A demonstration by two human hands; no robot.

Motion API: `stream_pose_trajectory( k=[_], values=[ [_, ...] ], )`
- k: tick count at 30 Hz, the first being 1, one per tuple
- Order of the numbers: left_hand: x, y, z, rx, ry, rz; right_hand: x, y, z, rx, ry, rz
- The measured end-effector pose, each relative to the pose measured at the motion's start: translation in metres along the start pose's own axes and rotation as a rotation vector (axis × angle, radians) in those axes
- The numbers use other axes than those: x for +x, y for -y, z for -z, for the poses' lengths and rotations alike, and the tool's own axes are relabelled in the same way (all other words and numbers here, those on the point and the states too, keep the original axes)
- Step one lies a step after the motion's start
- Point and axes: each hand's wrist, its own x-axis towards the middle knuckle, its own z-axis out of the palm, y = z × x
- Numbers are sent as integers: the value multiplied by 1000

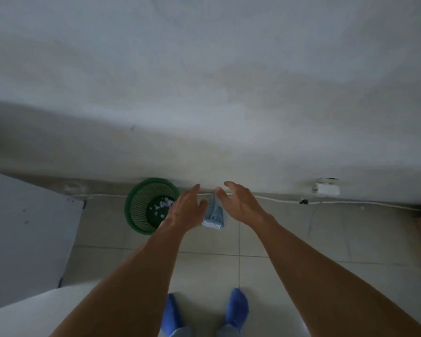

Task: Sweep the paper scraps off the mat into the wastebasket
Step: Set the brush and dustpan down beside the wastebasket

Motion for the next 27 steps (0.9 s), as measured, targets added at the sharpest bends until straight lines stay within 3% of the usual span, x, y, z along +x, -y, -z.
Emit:
stream_pose_trajectory(
  k=[11, 20, 27],
  values=[
    [-154, -76, 201, 223, -128, -135, -157, 160, 113, -13, -23, 123],
    [-235, -80, 245, 296, -209, -79, -214, 195, 156, -115, -14, 226],
    [-274, -60, 241, 188, -307, 23, -230, 208, 158, -215, 77, 304]
  ],
)
